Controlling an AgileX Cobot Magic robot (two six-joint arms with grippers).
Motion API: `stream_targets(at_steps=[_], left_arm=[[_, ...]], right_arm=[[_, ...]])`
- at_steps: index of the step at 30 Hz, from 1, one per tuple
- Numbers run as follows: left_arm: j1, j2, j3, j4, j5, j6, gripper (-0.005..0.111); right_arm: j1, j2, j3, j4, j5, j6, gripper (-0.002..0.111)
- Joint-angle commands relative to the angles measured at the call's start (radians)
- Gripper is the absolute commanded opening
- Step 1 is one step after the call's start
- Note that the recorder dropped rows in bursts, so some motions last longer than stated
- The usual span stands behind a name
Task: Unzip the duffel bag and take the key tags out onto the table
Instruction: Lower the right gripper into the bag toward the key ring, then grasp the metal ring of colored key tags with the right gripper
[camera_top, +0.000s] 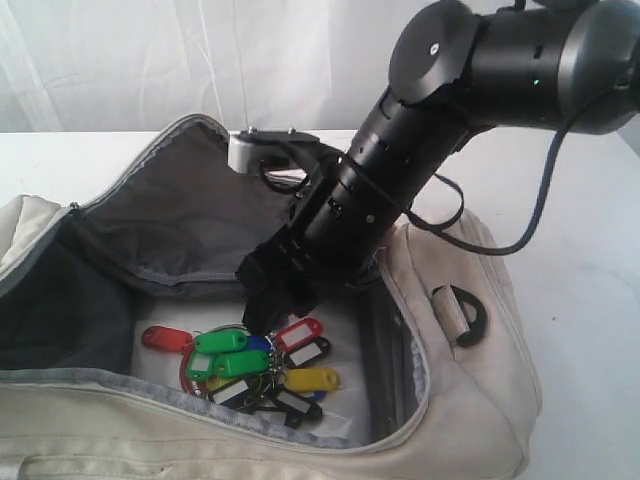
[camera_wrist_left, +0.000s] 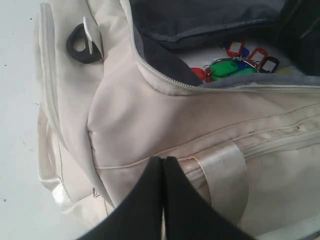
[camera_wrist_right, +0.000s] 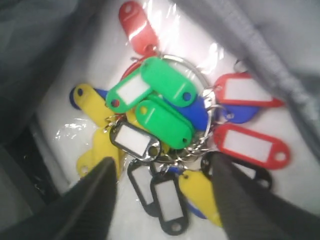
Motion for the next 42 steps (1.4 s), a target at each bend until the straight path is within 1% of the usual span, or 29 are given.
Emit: stream_targets(at_steps=[1,3,12,15,18,20,23,25,27,31,36,42], left_arm=[[0.003,-0.006,0.005,-0.013,0.008,-0.004,0.000],[0.003,-0.006,0.005,-0.013,0.008,-0.004,0.000],[0.003,-0.006,0.005,-0.016,0.006,-0.004,0.000],[0.003,-0.006,0.005,-0.043,-0.055,-0.004,0.000],[0.003,-0.006,0.005,-0.060,-0.157,0.007,0.000],[0.003,-0.006,0.005,-0.060,-0.231,0.026,0.000],[0.003,-0.006,0.005,-0.059,-0.314,0.048,0.000],[0.003,-0.004,0.005,-0.059,-0.336,0.051,0.000],[0.003,0.003,0.005,-0.061,-0.328,0.051,0.000],[0.003,0.015,0.042,-0.061,-0.344,0.051,0.000],[0.003,0.023,0.127,-0.095,-0.393,0.051,0.000],[0.003,0.023,0.164,-0.124,-0.393,0.051,0.000]], right_arm=[[0.023,0.035,0.017,0.018,-0.031,0.003,0.071],[0.030,0.057,0.017,0.008,-0.045,0.003,0.074],[0.060,0.168,0.017,-0.018,-0.198,-0.038,0.073],[0.075,0.206,0.017,-0.068,-0.231,-0.043,0.071],[0.090,0.234,0.017,-0.153,-0.275,-0.041,0.062],[0.100,0.249,0.017,-0.181,-0.299,-0.041,0.050],[0.100,0.257,0.017,-0.183,-0.315,-0.041,0.024],[0.100,0.250,0.015,-0.183,-0.309,-0.041,0.008],[0.100,0.229,0.008,-0.183,-0.307,-0.041,0.000],[0.100,0.166,-0.024,-0.181,-0.290,-0.041,0.000],[0.100,0.064,-0.057,-0.181,-0.261,-0.043,0.000],[0.100,-0.080,-0.069,-0.181,-0.247,-0.068,0.000]])
